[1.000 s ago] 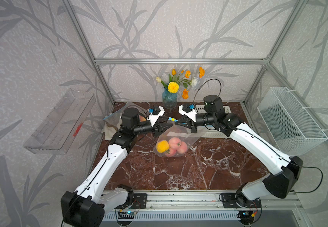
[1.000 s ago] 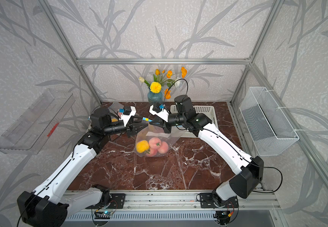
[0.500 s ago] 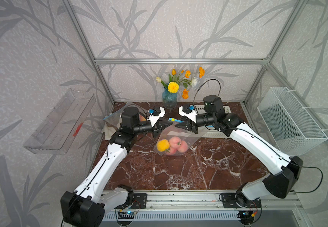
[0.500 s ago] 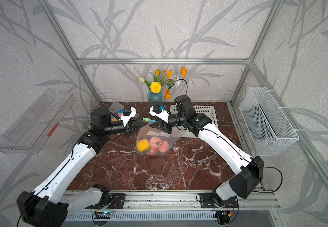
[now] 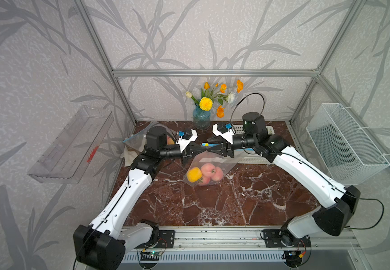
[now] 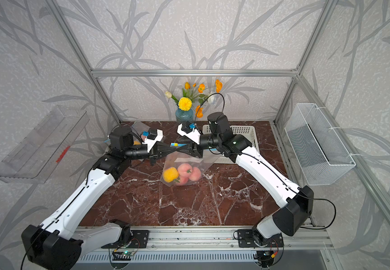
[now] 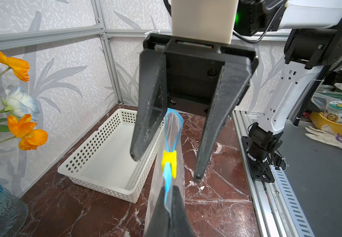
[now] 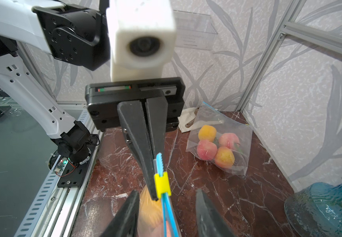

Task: Place the peach in a zip-top bag and seal the zipper
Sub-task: Zip the zipper on the zipper food storage bag.

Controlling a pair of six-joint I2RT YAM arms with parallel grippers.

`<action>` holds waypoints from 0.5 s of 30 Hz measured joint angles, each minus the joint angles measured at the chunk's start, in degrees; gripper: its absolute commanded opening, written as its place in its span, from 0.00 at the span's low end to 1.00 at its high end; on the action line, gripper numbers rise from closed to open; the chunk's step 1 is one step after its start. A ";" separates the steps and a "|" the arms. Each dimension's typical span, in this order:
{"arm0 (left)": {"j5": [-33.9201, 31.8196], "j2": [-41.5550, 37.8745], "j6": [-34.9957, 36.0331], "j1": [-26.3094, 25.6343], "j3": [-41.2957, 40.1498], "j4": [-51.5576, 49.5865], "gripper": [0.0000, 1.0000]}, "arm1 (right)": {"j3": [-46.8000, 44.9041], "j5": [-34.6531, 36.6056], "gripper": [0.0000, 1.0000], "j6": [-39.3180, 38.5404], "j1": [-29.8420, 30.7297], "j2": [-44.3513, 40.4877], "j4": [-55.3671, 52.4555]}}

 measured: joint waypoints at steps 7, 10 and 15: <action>0.22 0.00 0.37 0.00 0.00 -0.46 0.02 | 1.22 -0.85 0.27 -0.20 0.28 0.52 0.02; 0.28 0.00 0.42 0.00 0.00 -0.48 0.02 | 2.64 -1.05 0.36 -0.74 0.39 1.14 -1.01; 0.39 0.00 0.46 0.00 0.02 -0.66 0.02 | 3.61 -1.14 0.28 -1.68 0.52 1.46 -2.08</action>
